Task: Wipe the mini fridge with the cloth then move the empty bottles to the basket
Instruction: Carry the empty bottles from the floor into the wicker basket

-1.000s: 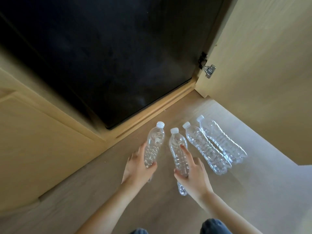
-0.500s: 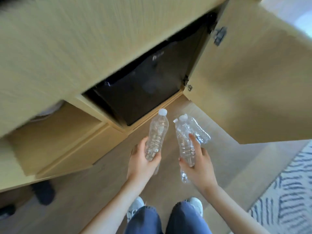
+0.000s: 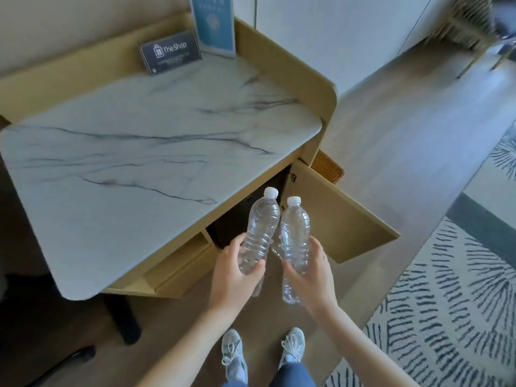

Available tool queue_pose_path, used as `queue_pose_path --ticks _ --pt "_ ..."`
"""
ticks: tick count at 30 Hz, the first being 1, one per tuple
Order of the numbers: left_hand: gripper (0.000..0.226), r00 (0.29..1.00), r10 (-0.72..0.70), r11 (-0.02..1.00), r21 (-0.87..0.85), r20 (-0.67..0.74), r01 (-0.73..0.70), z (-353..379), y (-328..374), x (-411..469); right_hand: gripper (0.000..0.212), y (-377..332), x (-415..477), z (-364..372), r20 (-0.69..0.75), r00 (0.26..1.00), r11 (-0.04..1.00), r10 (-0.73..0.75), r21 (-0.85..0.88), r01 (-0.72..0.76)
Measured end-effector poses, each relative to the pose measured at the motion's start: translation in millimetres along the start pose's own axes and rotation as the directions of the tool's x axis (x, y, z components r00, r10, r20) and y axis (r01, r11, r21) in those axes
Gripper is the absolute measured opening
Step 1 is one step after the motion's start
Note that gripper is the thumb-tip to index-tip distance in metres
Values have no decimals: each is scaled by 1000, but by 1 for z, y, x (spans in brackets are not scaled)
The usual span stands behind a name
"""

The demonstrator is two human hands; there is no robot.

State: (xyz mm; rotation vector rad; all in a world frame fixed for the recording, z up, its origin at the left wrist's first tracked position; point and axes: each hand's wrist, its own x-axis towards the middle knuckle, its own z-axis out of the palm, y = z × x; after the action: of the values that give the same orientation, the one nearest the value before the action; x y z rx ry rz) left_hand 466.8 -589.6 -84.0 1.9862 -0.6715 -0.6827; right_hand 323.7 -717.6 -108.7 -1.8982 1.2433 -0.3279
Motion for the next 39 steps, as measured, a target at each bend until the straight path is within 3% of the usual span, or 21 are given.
queue_pose_path --ticks 7,16,30,39 --pt "59 985 175 984 15 -6 -175 -34 48 -34 74 -41 -37 -30 -176 983 998 -52 27 57" --pt "62 940 266 958 50 211 -282 -13 62 -32 72 -27 -74 -64 -358 929 990 98 126 -56" --pt "55 730 465 876 -144 501 -460 173 186 -61 81 68 -137 -235 -663 685 948 300 286 -138" --pt "67 647 514 857 -302 564 -417 306 271 -95 81 141 -146 -355 -756 571 944 319 306 -122"
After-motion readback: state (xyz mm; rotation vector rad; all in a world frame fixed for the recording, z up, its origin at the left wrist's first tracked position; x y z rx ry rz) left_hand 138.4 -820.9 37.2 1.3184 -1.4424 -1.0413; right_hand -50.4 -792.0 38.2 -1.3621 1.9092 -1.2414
